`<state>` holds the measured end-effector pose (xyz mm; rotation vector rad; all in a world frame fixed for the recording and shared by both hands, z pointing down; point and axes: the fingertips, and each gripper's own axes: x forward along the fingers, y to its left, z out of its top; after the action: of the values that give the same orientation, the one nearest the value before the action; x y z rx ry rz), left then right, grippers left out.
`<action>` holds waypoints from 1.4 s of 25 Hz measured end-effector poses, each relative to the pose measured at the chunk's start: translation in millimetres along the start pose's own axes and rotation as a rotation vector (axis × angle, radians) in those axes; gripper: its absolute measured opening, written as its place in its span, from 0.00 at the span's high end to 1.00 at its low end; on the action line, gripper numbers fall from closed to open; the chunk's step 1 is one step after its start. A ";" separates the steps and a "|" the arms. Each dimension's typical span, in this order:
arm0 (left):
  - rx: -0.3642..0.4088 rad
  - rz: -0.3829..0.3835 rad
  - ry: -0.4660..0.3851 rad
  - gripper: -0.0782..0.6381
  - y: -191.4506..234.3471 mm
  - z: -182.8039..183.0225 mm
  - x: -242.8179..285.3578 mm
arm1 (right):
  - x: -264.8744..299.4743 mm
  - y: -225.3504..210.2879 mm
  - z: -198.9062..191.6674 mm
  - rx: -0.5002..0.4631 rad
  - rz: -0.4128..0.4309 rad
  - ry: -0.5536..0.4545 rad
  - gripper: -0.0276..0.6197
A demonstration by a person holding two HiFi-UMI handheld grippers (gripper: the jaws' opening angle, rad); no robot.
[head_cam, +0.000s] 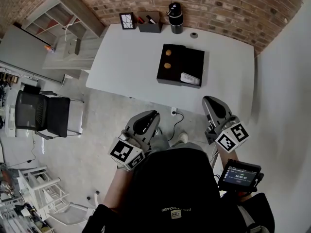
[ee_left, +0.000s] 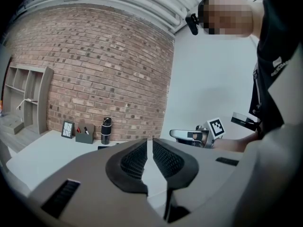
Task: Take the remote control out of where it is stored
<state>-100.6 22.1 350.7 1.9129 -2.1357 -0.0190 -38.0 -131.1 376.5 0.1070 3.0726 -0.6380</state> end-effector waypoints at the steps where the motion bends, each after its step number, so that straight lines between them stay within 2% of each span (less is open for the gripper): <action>1: -0.001 -0.010 0.005 0.86 1.1 -0.8 1.9 | 0.3 0.2 -0.7 0.001 -0.005 0.001 0.95; 16: 0.007 -0.183 0.083 0.72 39.7 8.9 47.1 | 20.8 -11.9 -5.6 0.025 -0.119 -0.012 0.95; 25: 0.057 -0.257 0.153 0.66 54.8 7.3 79.9 | 26.1 -23.2 -16.1 0.052 -0.185 -0.023 0.95; 28: 0.062 -0.294 0.182 0.60 55.4 6.4 91.8 | 27.8 -23.1 -18.4 0.059 -0.195 -0.025 0.95; 31: 0.099 -0.334 0.230 0.57 53.7 1.1 104.7 | 28.7 -22.2 -22.6 0.066 -0.207 -0.024 0.95; 35: 0.128 -0.371 0.272 0.57 51.8 -4.4 127.5 | 28.4 -26.0 -31.1 0.081 -0.224 -0.029 0.95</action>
<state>-161.5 -95.2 389.4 2.2134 -1.6238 0.2942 -67.7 -140.6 414.9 -0.2475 3.0557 -0.7645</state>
